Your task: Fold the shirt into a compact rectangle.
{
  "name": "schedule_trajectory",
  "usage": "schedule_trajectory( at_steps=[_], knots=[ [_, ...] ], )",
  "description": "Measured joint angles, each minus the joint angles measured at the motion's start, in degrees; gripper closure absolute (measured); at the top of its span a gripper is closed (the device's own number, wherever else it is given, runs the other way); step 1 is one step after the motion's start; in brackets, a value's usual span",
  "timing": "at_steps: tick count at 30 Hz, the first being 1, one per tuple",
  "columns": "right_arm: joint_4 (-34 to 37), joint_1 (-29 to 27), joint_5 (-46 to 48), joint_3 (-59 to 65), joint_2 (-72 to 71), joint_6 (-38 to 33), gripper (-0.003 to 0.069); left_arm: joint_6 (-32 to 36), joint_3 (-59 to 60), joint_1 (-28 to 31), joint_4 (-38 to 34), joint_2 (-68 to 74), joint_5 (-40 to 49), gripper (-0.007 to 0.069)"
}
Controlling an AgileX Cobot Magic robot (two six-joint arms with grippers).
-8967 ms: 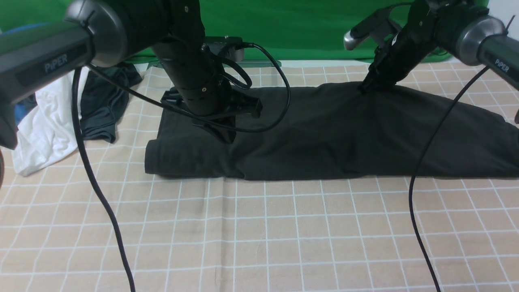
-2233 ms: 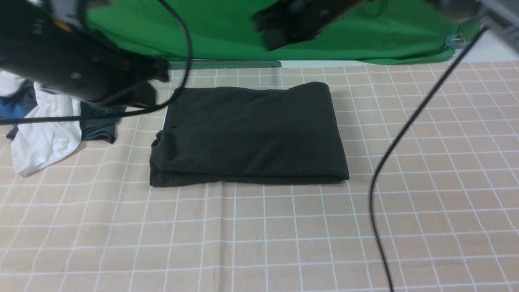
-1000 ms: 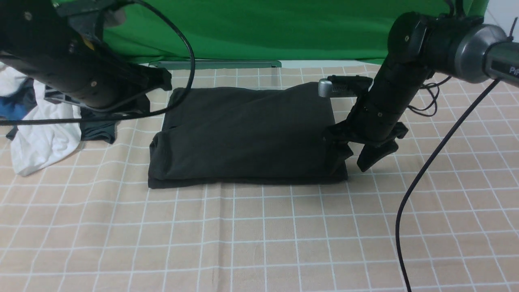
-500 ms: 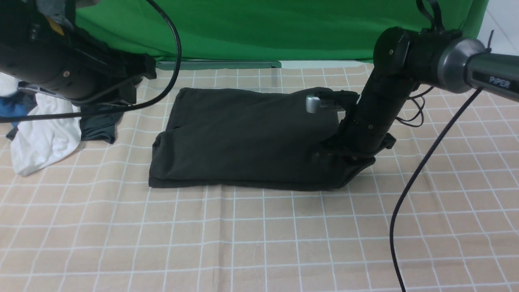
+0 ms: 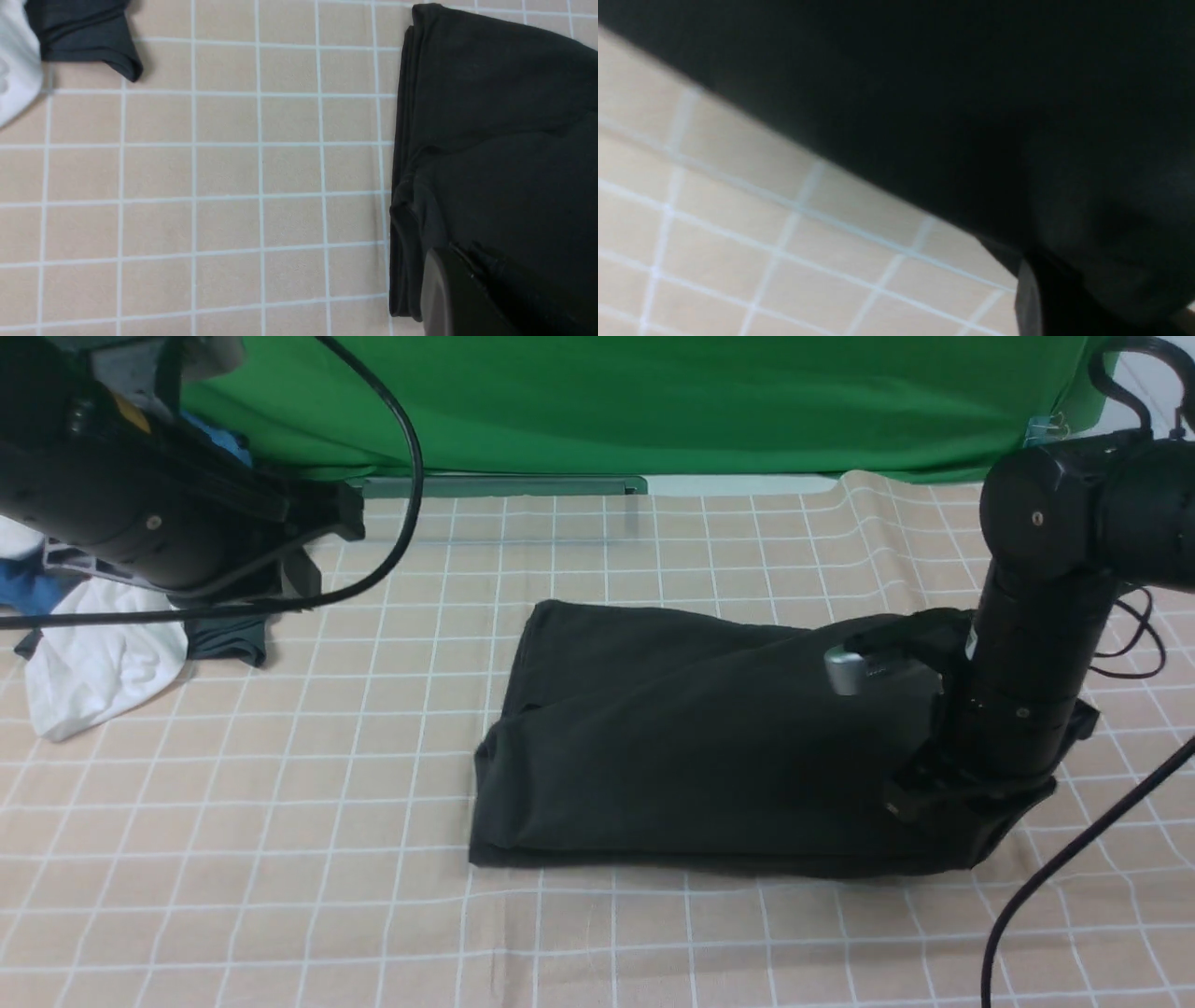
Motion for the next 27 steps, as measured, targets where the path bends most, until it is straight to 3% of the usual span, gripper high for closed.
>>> schedule_trajectory(
  at_steps=[2, 6, 7, 9, 16, 17, 19, 23, 27],
  knots=[
    [-1.5, 0.0, -0.3, 0.2, -0.5, 2.1, 0.0484, 2.9, 0.0, 0.0, -3.0, 1.1, 0.2, 0.0606],
    [-2.5, 0.0, 0.5, 0.2, -0.8, 3.4, 0.0249, 9.2, 0.0, -0.5, -9.7, 6.4, 2.5, 0.059],
    [-2.5, 0.0, 0.8, 0.2, -0.8, 3.4, 0.0177, 10.0, 0.0, -1.5, -9.8, 8.8, 3.3, 0.0557],
    [-2.5, 0.0, 0.9, 0.2, -1.3, 3.0, 0.0125, 10.4, 0.0, -2.9, -9.2, 11.8, 3.6, 0.0515],
    [-2.5, 0.0, 0.9, 0.2, -6.6, 1.9, 0.011, 9.8, 0.0, -10.0, -6.7, 21.3, -0.4, 0.0216],
    [-2.5, 0.0, 0.9, 0.2, -8.5, 1.3, 0.0117, 8.4, 0.0, -11.4, -5.5, 22.9, -2.2, 0.0113],
    [-2.5, 0.0, 1.0, 0.2, -10.4, 0.8, 0.012, 7.2, 0.0, -12.1, -4.4, 24.6, -4.2, 0.0027],
    [-2.5, 0.0, 1.1, 0.2, -14.2, 0.0, 0.0121, 6.0, 0.0, -12.1, -3.6, 27.6, -6.3, -0.005],
    [-2.5, 0.0, 0.2, 0.2, -17.7, 0.0, 0.0123, 6.0, 0.0, -12.1, -4.4, 29.5, -7.1, 0.0005]
  ],
)
